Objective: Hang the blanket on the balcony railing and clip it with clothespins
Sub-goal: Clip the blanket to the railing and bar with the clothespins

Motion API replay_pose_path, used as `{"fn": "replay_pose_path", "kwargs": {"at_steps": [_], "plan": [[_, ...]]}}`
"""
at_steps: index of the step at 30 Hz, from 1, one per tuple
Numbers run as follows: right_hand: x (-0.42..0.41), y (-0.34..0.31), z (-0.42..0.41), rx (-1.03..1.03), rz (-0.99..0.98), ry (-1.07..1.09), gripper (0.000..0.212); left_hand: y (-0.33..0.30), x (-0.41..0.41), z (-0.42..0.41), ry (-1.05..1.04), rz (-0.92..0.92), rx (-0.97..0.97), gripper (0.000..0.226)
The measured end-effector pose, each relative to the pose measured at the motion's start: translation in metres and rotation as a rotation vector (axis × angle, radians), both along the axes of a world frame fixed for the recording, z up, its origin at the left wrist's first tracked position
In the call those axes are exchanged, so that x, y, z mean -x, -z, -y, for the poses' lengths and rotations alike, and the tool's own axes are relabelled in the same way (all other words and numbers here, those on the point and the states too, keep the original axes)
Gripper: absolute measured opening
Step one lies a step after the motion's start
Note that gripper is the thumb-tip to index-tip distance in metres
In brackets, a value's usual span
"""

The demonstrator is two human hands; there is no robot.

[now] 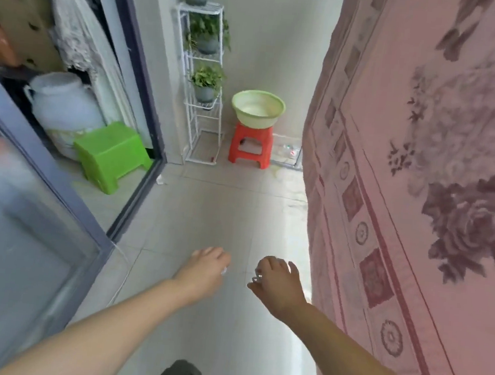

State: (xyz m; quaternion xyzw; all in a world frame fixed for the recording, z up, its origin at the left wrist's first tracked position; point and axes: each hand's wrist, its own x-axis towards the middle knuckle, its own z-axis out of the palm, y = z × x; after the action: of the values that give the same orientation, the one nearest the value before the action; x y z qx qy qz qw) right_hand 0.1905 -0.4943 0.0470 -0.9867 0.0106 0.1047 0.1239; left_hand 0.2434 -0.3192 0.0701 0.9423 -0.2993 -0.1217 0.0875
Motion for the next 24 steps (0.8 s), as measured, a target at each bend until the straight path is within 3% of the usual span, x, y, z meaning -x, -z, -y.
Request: {"fn": "replay_pose_path", "kwargs": {"at_steps": [5, 11, 16, 20, 24], "plan": [[-0.171, 0.001, -0.007, 0.024, 0.034, -0.134, 0.037, 0.010, -0.145, -0.016, -0.142, 0.025, -0.003, 0.021], [-0.369, -0.040, 0.031, -0.015, 0.072, -0.023, 0.039, -0.026, -0.353, 0.023, -0.111, 0.073, 0.082, 0.021], [-0.485, -0.084, 0.100, -0.357, 0.090, 0.269, 0.021, -0.053, -0.502, 0.099, -0.049, 0.010, 0.207, 0.020], [-0.583, -0.100, 0.175, -0.513, 0.191, 0.425, 0.022, -0.057, -0.611, 0.191, 0.044, -0.127, 0.319, 0.014], [-0.698, -0.125, 0.258, -0.653, 0.281, 0.477, 0.027, -0.082, -0.722, 0.296, 0.083, -0.107, 0.421, 0.015]]}}
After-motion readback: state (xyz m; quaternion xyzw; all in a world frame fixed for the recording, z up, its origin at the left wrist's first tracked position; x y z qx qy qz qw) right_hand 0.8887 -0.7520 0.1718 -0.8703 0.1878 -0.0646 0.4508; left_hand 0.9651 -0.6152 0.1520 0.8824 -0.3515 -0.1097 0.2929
